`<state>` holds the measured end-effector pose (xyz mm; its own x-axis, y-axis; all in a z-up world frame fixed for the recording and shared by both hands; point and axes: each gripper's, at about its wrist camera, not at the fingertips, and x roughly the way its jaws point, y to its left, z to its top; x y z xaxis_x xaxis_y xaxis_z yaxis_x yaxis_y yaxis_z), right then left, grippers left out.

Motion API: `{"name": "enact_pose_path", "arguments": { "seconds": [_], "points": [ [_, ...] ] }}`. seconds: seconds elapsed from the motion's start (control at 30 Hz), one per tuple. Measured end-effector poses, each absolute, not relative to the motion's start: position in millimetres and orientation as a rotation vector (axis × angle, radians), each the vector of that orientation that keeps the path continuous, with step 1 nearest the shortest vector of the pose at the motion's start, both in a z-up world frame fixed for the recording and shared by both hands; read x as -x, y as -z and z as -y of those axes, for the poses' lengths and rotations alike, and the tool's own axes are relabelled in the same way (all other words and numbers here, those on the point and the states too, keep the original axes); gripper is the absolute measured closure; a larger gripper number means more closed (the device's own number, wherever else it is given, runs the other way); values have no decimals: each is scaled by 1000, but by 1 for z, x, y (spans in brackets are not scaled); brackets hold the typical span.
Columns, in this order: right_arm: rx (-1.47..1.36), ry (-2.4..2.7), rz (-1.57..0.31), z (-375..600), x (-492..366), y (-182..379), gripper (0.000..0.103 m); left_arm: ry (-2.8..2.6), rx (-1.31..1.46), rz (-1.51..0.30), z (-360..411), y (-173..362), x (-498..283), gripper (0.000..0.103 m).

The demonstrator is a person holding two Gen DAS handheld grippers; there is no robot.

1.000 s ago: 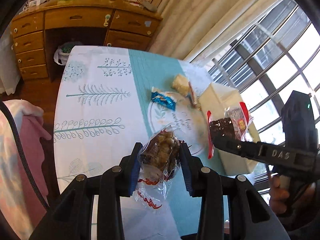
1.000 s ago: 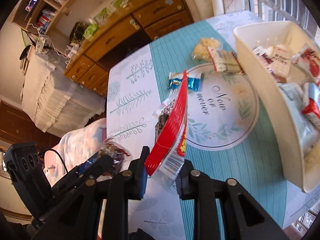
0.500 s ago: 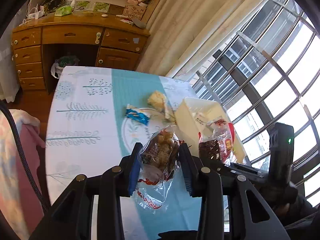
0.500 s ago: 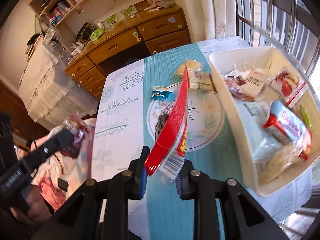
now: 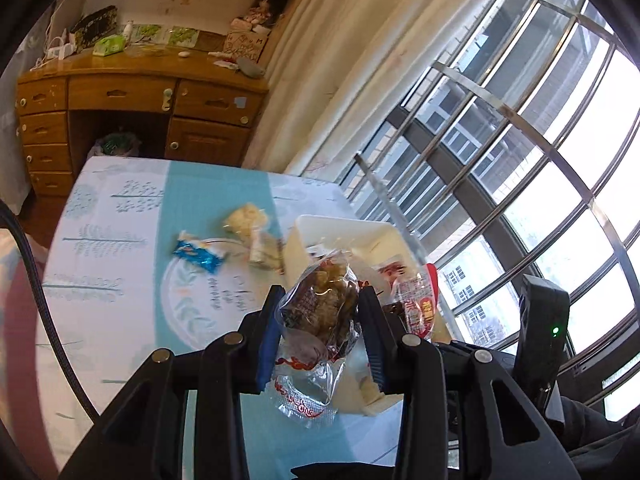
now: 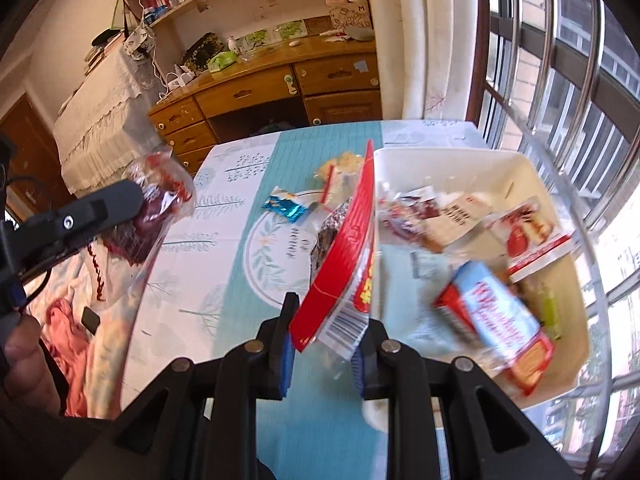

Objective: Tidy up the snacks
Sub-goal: 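Lift both held bags and carry them over the white tray, then open both tools to drop the bags into the white tray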

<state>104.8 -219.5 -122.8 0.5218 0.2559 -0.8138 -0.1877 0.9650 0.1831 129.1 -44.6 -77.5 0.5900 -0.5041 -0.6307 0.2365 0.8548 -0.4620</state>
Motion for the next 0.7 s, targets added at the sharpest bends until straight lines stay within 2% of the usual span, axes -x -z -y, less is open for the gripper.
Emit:
{"name": "enact_pose_path", "arguments": {
  "seconds": [0.33, 0.6, 0.63, 0.67, 0.7],
  "points": [
    [-48, -210, -985, 287, -115, 127, 80, 517, 327, -821, 135, 76, -150, 67],
    [-71, -166, -973, 323, -123, 126, 80, 563, 295, -824, 178, 77, -170, 65],
    [-78, -160, -972, 326, -124, 127, 80, 556, 288, -830, 182, 78, -173, 54],
    [-83, -154, -976, 328, -126, 128, 80, 547, 280, -837, 184, 79, -175, 34],
    [-88, -145, -980, 329, -128, 129, 80, 526, 267, -844, 186, 79, -176, 27]
  ]
}}
